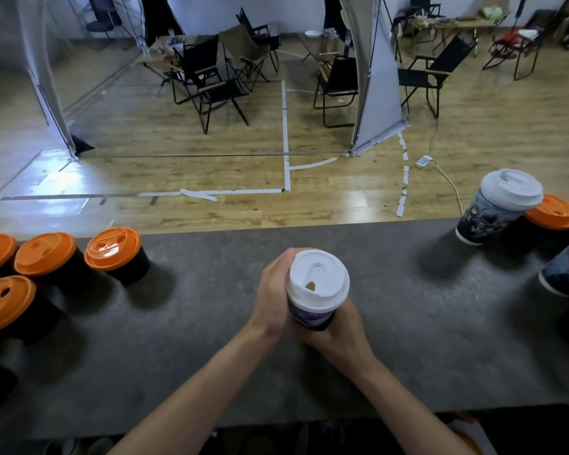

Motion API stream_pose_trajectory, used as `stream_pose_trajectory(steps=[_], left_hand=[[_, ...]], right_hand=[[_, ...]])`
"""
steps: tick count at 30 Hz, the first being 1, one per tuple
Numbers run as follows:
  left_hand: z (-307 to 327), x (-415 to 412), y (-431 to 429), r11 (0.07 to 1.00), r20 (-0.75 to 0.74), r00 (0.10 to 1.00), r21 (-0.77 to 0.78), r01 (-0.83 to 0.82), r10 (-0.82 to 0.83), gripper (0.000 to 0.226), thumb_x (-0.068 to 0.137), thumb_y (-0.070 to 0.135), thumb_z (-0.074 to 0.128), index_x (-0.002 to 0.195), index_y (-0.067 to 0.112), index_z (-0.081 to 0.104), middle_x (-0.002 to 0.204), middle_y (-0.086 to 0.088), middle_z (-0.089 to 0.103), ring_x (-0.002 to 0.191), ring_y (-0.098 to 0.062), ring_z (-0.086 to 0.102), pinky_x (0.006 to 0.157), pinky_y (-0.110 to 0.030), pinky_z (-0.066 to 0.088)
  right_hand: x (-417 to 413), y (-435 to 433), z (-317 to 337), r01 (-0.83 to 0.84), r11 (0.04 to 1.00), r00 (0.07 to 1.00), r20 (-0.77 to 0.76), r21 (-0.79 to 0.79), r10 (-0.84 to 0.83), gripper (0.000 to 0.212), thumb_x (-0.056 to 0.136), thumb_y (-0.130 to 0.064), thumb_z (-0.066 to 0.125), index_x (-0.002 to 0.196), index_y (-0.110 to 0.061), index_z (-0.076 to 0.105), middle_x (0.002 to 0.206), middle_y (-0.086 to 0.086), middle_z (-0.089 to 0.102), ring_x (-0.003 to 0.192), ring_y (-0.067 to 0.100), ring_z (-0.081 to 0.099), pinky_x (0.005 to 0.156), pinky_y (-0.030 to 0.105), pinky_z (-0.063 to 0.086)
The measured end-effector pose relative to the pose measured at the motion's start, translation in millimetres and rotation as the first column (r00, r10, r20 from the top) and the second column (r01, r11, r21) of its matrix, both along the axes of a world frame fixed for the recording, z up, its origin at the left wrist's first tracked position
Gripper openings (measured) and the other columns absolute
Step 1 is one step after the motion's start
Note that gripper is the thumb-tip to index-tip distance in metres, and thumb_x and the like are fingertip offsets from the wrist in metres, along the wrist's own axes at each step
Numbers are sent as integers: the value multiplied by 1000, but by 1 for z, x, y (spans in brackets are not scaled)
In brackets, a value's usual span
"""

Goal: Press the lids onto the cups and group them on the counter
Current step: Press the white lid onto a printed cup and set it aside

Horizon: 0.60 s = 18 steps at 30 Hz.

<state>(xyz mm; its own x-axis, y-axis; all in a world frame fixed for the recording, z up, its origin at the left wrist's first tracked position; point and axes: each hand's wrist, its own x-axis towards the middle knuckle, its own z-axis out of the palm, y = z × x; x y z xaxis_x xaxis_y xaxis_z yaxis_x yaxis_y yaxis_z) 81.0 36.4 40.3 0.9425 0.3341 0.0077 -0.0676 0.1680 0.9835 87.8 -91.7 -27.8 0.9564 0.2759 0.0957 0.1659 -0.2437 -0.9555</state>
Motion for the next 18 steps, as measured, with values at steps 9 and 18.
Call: stream_pose_trajectory(steps=[9,18], left_hand=[[-1,-7,-5,993,27,996,83,-84,82,36,103,9,39,101,4,74,96,-1,78,92,-9,71,80,-19,52],[5,-2,3,999,-90,996,42,29,-25,48,110,18,33,95,3,76,88,2,79,86,-5,72,77,-16,52]], right_hand=[[-1,1,3,-42,999,999,7,6,42,86,60,-43,92,137,-26,58,131,-17,66,122,2,62,99,27,52],[-1,1,4,-31,999,999,39,-30,32,80,62,-42,92,133,-26,61,127,-17,68,119,2,63,97,34,55]])
